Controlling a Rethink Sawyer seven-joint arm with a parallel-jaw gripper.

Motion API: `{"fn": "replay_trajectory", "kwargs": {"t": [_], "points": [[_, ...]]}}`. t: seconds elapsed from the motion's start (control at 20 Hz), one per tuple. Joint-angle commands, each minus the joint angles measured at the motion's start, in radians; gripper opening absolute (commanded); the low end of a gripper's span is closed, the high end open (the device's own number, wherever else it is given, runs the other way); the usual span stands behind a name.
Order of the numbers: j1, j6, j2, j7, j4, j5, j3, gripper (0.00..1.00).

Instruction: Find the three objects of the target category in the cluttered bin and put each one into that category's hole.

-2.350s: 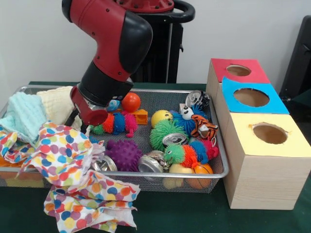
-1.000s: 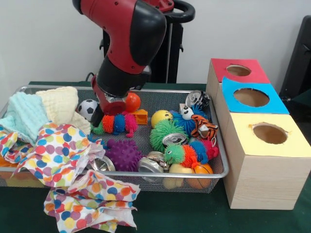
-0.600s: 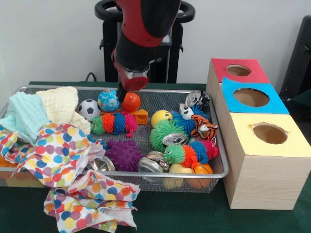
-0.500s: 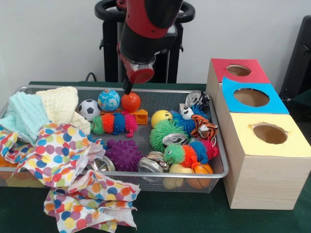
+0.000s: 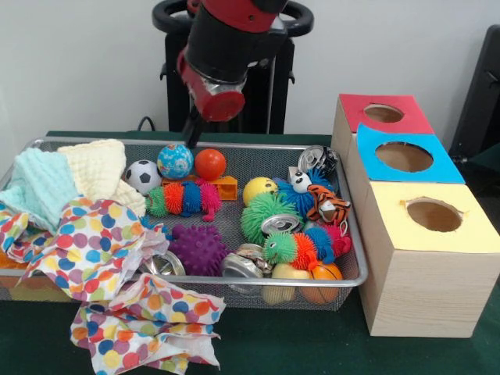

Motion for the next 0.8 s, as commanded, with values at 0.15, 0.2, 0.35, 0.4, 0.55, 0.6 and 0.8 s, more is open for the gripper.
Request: {"fn": "replay_trajectory", "kwargs": {"t": [0.15,0.2,0.35,0.4,0.55,0.6,0.8], "points": [[-0.088,-0.266,0.117,0.009,-0.195,-0.125,0.035,0.00],[-0.106,-0.277,0.108,-0.006,-0.191,-0.138,0.040,0.00],[-0.133,-0.272,0.077,-0.037,-0.193,-0.164,0.044,0.00],[-0.134,-0.266,0.061,-0.045,-0.191,-0.173,0.041,0.00],[-0.161,-0.255,0.029,-0.064,-0.196,-0.200,0.058,0.00],[-0.168,-0.255,0.029,-0.064,-0.201,-0.205,0.062,0.00],[-0.199,-0.292,0.034,-0.047,-0.204,-0.229,0.085,0.00]]}}
